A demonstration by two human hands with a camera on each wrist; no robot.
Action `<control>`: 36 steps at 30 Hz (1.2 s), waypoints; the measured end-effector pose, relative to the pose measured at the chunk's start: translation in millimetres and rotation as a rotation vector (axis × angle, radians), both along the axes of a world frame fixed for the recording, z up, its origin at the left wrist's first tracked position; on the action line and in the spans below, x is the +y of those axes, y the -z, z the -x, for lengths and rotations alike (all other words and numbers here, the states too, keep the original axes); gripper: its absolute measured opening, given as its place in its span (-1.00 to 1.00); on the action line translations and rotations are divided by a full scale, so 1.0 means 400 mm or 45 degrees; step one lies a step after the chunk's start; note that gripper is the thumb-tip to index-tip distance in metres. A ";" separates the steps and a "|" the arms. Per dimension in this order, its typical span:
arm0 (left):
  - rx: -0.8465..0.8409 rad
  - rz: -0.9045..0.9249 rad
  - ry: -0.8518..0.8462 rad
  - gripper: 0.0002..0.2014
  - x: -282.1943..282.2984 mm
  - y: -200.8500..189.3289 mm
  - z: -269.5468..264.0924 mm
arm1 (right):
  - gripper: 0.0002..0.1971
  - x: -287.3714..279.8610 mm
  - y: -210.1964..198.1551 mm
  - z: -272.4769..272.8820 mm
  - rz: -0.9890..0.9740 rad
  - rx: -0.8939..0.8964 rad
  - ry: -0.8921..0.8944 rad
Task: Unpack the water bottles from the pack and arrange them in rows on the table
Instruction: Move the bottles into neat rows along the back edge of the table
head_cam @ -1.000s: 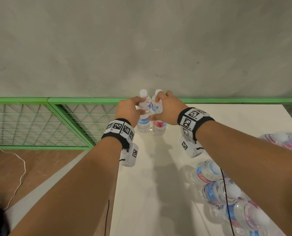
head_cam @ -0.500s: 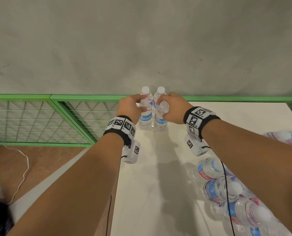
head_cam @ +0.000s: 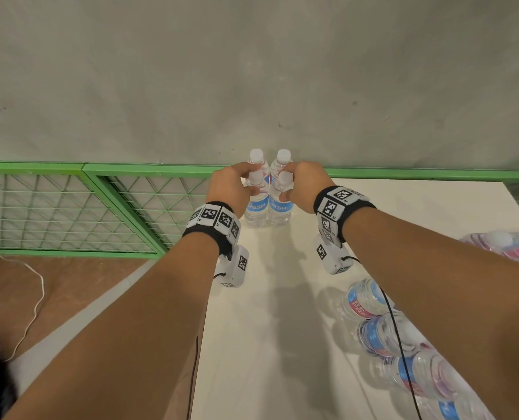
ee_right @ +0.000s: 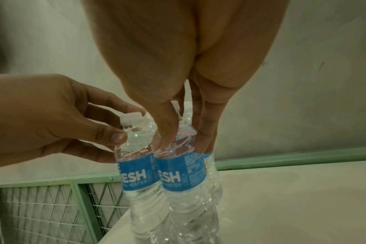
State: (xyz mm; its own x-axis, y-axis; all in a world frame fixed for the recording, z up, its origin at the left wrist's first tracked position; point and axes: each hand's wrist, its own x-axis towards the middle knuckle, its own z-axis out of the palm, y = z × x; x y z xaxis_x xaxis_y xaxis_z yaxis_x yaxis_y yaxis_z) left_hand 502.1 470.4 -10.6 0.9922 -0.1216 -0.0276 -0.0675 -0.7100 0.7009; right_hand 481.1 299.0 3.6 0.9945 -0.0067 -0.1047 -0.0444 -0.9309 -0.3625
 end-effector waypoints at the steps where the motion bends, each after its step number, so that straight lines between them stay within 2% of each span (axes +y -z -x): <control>1: -0.007 0.003 -0.001 -0.53 0.000 0.003 0.001 | -0.59 -0.001 0.002 -0.001 -0.001 0.002 0.001; 6: 0.008 0.069 -0.009 -0.52 0.004 0.014 0.004 | -0.59 0.002 0.003 -0.001 -0.005 0.004 0.009; 9: 0.006 0.023 0.036 -0.49 0.007 0.013 0.013 | -0.50 0.003 0.004 0.006 -0.006 0.027 0.008; 12: 0.042 -0.011 0.136 -0.30 0.019 0.006 0.034 | -0.35 -0.003 -0.026 0.033 -0.071 0.022 0.024; 15: -0.030 -0.025 0.137 -0.18 0.036 -0.016 0.071 | -0.44 -0.016 -0.114 0.091 -0.164 -0.048 0.102; 20: -0.326 0.126 0.134 -0.49 0.041 -0.064 0.223 | -0.78 -0.062 -0.291 0.317 -0.609 -0.261 0.387; 23: -0.287 0.226 0.292 -0.67 0.011 -0.079 0.374 | -0.88 -0.104 -0.379 0.525 -0.944 -0.208 0.451; 25: -0.249 0.246 0.445 -0.72 -0.020 -0.088 0.489 | -0.89 -0.146 -0.401 0.668 -1.011 -0.126 0.471; 28: -0.184 0.281 0.666 -0.73 -0.078 -0.090 0.648 | -0.86 -0.222 -0.369 0.863 -1.001 -0.039 0.581; 30: -0.109 0.322 0.773 -0.71 -0.128 -0.081 0.744 | -0.86 -0.284 -0.310 0.973 -0.923 -0.040 0.702; 33: -0.016 0.325 0.865 -0.64 -0.214 -0.049 0.868 | -0.84 -0.378 -0.214 1.107 -0.503 -0.220 0.823; 36: 0.059 0.261 0.879 -0.52 -0.292 -0.013 0.958 | -0.71 -0.454 -0.138 1.193 -0.143 -0.355 0.685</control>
